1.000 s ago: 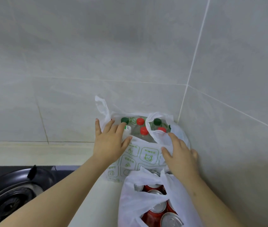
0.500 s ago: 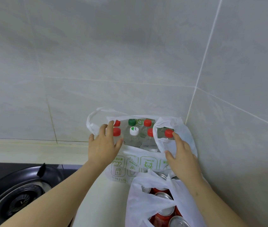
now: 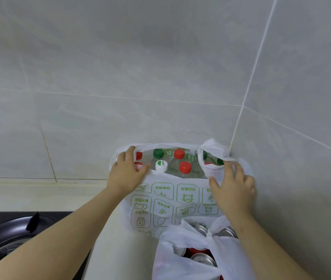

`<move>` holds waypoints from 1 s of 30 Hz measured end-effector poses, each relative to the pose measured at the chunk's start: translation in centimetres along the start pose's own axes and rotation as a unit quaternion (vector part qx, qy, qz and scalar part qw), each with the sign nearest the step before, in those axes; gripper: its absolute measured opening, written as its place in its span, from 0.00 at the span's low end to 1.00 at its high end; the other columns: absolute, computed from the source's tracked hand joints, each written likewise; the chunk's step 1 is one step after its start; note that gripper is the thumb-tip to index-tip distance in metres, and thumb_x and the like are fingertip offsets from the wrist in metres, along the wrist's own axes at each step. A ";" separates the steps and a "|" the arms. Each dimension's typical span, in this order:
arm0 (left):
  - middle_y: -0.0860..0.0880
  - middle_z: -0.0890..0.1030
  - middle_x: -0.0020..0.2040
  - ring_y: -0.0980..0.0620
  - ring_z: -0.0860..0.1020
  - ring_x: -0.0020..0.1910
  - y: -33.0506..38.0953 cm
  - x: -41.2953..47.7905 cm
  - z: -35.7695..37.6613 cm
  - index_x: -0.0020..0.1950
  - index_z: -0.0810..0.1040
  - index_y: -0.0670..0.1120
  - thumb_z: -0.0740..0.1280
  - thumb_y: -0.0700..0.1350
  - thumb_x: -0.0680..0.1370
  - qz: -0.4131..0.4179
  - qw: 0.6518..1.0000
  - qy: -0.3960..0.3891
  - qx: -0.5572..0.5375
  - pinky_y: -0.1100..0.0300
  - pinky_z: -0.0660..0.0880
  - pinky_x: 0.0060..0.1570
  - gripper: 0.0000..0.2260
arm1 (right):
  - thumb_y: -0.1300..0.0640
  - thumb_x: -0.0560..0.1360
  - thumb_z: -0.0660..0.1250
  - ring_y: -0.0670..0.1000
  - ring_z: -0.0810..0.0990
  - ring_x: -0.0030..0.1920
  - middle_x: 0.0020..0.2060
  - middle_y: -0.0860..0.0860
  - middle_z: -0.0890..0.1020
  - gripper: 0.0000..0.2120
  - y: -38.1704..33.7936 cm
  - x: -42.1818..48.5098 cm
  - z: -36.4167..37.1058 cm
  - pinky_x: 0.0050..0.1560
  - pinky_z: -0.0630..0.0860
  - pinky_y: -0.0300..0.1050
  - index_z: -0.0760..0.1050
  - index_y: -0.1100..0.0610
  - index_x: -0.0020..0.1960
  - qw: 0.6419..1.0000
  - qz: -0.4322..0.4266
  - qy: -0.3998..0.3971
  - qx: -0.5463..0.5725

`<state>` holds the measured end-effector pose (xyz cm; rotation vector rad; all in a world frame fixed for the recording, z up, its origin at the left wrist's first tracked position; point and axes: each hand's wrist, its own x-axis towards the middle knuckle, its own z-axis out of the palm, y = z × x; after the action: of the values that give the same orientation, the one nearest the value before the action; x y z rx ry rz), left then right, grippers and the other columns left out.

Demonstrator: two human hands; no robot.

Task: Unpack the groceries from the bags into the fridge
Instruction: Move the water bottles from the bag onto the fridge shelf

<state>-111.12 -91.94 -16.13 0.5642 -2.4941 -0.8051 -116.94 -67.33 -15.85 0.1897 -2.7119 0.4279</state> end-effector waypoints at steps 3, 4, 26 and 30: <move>0.48 0.66 0.70 0.48 0.72 0.63 -0.4 -0.5 0.6 0.75 0.54 0.51 0.67 0.56 0.73 0.004 0.998 -0.012 -0.069 0.50 0.72 0.57 0.35 | 0.46 0.75 0.64 0.62 0.64 0.67 0.71 0.58 0.64 0.32 0.8 0.3 1.1 0.65 0.64 0.54 0.59 0.60 0.73 0.996 0.028 -0.010 0.086; 0.50 0.67 0.69 0.50 0.72 0.62 -0.6 -0.5 0.7 0.74 0.54 0.51 0.69 0.56 0.72 0.007 0.997 -0.007 -0.076 0.51 0.72 0.55 0.36 | 0.48 0.74 0.66 0.62 0.66 0.66 0.70 0.60 0.65 0.33 1.1 0.4 1.3 0.64 0.66 0.54 0.58 0.62 0.73 0.990 0.038 -0.012 0.136; 0.47 0.72 0.62 0.44 0.73 0.58 -1.9 -2.9 1.8 0.72 0.59 0.48 0.75 0.43 0.66 -0.084 0.985 -0.064 -0.140 0.47 0.74 0.56 0.38 | 0.57 0.77 0.61 0.62 0.75 0.48 0.51 0.63 0.77 0.17 3.5 -1.8 1.2 0.45 0.69 0.47 0.61 0.63 0.60 0.919 0.225 -0.009 0.324; 0.46 0.74 0.60 0.45 0.74 0.57 -1.1 -3.3 1.5 0.68 0.65 0.46 0.72 0.44 0.66 -0.083 0.965 -0.036 -0.244 0.51 0.73 0.55 0.32 | 0.44 0.74 0.64 0.63 0.75 0.57 0.61 0.62 0.74 0.31 3.3 -2.0 0.8 0.51 0.74 0.52 0.59 0.60 0.68 0.909 0.162 0.095 0.373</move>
<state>-108.97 -90.42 -18.88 0.5742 -2.2043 -1.4712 -116.01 -64.37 -18.26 -0.1027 -2.2542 1.4856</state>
